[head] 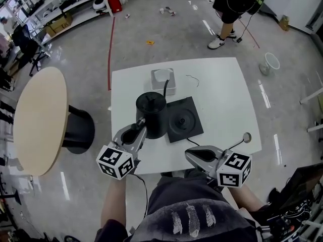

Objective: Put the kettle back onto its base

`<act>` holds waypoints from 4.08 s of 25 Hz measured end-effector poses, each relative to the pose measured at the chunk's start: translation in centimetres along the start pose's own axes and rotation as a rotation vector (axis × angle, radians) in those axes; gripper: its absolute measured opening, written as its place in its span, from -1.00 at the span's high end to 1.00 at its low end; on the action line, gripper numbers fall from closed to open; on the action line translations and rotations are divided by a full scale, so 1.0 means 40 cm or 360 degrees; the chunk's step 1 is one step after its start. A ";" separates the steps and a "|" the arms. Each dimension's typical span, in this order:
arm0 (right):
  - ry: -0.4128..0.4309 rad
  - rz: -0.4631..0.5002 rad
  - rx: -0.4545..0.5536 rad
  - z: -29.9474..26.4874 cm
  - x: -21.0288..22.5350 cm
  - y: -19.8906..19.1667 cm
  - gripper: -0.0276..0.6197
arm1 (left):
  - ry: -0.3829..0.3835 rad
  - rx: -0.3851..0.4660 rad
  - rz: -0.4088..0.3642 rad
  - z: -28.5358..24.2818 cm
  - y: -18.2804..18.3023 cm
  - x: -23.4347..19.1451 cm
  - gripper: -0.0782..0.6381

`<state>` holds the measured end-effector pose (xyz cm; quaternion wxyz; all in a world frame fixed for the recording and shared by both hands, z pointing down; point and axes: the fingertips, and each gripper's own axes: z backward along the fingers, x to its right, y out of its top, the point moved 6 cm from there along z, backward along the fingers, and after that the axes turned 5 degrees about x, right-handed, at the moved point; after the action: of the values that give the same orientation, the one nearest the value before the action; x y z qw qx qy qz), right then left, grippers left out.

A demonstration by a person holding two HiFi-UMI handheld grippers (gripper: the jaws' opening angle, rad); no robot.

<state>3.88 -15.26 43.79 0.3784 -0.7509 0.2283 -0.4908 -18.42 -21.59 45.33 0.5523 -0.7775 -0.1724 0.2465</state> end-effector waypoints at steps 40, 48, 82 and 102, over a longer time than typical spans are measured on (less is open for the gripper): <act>-0.0118 -0.0098 0.0012 0.052 0.076 -0.042 0.91 | -0.0336 -0.0001 -0.0118 -0.216 -0.155 0.154 0.60; -0.0092 -0.0070 0.0000 0.028 0.055 -0.020 0.91 | -0.0332 -0.0121 -0.0151 -0.170 -0.205 0.161 0.58; -0.0040 -0.0015 -0.0023 -0.015 -0.004 -0.008 0.91 | 0.0105 -0.0400 -0.0438 -0.174 -0.193 0.002 -0.04; 0.0160 0.0158 -0.0044 -0.202 -0.070 -0.026 0.91 | 0.0233 0.0056 -0.0297 0.127 -0.082 -0.055 0.47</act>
<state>-4.66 -15.41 44.88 0.3799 -0.7183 0.2906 -0.5053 -23.13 -17.79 47.48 0.5974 -0.7642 -0.1989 0.1398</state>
